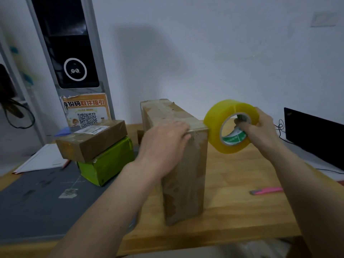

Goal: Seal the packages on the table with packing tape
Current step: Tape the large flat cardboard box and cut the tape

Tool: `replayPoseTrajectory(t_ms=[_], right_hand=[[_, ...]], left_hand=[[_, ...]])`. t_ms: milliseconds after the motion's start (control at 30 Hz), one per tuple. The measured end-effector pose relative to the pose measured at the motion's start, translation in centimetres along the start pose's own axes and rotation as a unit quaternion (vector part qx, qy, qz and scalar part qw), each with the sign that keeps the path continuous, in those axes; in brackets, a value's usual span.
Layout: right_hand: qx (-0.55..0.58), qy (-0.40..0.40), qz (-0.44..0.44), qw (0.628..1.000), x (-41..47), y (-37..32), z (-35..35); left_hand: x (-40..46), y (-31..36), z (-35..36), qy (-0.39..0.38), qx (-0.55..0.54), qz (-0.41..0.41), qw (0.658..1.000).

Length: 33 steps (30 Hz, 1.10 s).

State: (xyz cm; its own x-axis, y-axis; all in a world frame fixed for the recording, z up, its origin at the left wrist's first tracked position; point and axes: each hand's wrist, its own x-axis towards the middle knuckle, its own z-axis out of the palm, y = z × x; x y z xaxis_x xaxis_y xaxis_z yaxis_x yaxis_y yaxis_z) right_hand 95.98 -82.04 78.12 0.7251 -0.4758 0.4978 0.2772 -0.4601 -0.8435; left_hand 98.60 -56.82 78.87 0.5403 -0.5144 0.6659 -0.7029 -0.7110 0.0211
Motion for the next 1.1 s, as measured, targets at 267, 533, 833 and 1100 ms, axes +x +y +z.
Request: replayPoseTrajectory(t_ms=[267, 533, 833, 1100], right_hand=[[-0.022, 0.029, -0.002, 0.999, -0.2, 1.4, -0.3], [0.029, 0.015, 0.041, 0.999, -0.9, 1.5, 1.5], [0.034, 0.025, 0.028, 0.999, -1.8, 1.6, 2.0], [0.066, 0.042, 0.066, 0.995, -2.2, 2.6, 2.5]], left_hand=[[0.3, 4.6, 1.0, -0.010, 0.091, 0.010, 0.996], [-3.7, -0.6, -0.9, 0.020, 0.093, -0.130, 0.987], [-4.0, 1.1, -0.2, 0.049, 0.043, -0.081, 0.995], [3.1, 0.7, -0.9, -0.216, 0.042, 0.018, 0.975]])
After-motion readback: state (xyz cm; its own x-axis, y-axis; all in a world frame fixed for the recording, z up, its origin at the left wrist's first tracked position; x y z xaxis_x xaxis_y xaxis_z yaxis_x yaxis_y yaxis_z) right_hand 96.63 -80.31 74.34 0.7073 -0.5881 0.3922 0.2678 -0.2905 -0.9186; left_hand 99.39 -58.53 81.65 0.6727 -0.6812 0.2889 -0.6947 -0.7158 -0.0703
